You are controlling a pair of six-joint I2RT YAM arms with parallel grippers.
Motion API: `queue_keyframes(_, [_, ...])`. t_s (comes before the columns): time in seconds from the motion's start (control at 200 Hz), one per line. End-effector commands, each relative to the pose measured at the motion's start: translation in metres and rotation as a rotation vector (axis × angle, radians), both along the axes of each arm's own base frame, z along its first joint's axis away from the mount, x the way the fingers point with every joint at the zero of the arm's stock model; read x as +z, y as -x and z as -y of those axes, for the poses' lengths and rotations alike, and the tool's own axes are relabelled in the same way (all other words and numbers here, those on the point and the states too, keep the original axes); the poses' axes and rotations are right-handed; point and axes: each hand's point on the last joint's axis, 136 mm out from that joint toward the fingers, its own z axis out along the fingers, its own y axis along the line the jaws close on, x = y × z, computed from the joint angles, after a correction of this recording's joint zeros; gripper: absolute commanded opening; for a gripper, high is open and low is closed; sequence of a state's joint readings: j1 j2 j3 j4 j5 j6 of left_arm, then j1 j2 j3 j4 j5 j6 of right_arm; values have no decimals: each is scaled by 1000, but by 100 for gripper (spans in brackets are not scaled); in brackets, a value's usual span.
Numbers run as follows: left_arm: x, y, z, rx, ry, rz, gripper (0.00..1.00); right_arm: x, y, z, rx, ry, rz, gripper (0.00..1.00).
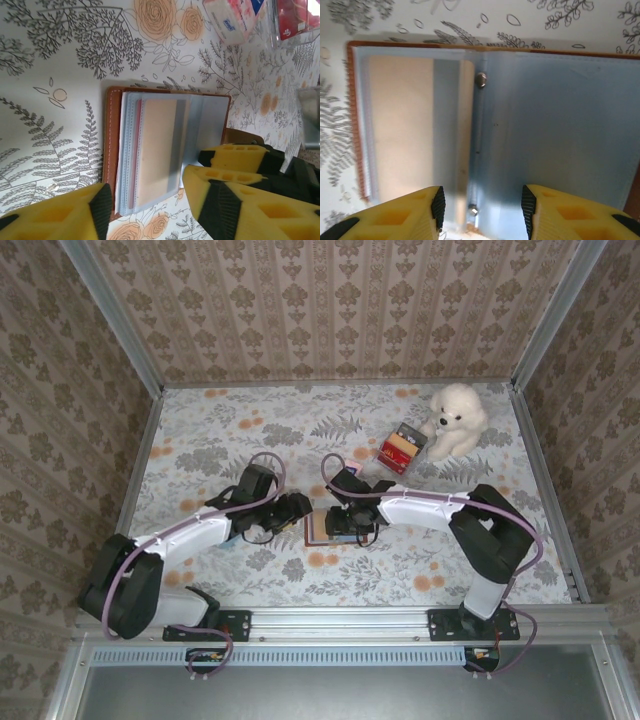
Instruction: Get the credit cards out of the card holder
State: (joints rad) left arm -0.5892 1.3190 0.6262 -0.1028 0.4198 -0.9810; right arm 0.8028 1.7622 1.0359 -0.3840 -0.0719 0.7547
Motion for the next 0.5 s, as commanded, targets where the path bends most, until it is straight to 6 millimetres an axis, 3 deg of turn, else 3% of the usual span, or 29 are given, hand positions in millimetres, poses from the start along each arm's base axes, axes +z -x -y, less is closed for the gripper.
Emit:
queue_keyframes(0.0, [-6,6,7,-17,35,-15,57,-19,4,5,21,94,-11,49])
queue_keyframes(0.245, [-8,13,17,-50,95,-13,42,-46,12,24,10,217,-21,41])
queue_keyframes(0.495, [-13,13,20,-73,85,-14,40,-61,17,32,5,254,-36,39])
